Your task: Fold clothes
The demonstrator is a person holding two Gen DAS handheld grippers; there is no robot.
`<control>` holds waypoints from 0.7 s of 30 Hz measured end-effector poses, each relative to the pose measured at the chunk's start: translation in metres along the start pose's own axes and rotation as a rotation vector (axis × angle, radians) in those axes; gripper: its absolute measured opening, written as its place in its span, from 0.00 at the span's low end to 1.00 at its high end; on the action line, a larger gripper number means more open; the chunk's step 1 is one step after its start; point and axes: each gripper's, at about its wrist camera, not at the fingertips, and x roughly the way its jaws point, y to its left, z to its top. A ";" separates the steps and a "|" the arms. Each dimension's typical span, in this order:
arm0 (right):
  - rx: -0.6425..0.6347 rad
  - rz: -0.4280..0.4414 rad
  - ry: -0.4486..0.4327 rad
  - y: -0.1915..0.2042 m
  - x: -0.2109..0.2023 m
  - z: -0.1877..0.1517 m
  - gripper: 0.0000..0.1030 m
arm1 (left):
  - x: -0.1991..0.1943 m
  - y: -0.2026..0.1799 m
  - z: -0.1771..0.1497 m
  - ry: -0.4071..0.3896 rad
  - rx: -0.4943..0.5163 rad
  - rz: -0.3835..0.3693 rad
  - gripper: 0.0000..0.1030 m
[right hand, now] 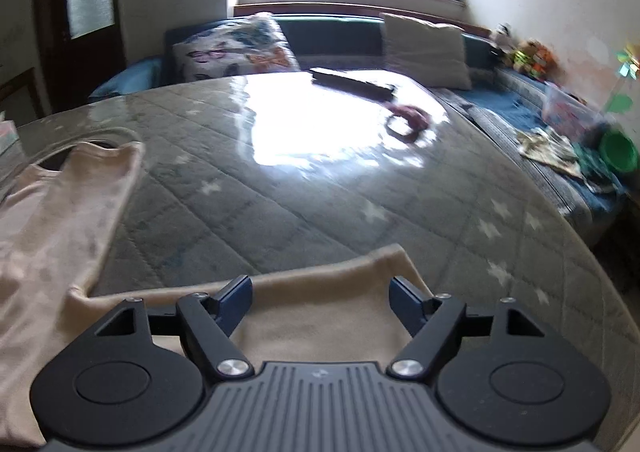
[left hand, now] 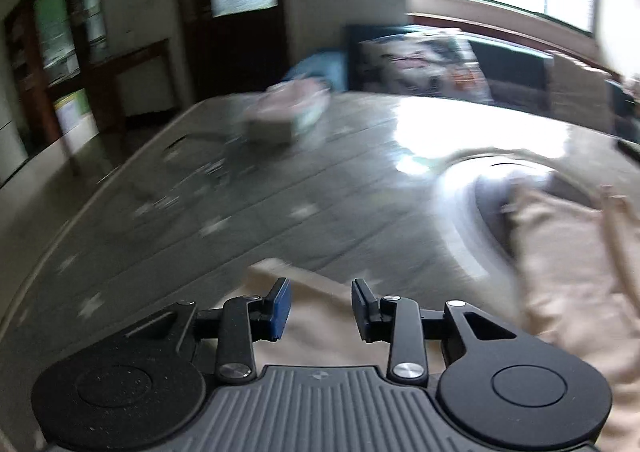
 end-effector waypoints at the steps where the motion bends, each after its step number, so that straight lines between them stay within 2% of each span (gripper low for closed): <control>1: -0.011 0.018 -0.001 0.003 0.000 0.004 0.69 | 0.000 -0.011 0.004 -0.006 0.020 -0.033 0.35; 3: -0.036 0.072 -0.003 0.014 0.001 0.015 0.60 | 0.003 -0.033 0.013 -0.011 0.054 -0.090 0.36; 9: -0.094 0.205 -0.011 0.050 0.019 0.047 0.49 | 0.028 -0.092 0.041 0.008 0.133 -0.224 0.36; 14: -0.124 0.284 0.003 0.079 0.043 0.068 0.43 | 0.060 -0.117 0.059 0.045 0.145 -0.269 0.38; 21: -0.131 0.341 0.015 0.114 0.078 0.092 0.35 | 0.095 -0.132 0.069 0.075 0.137 -0.280 0.43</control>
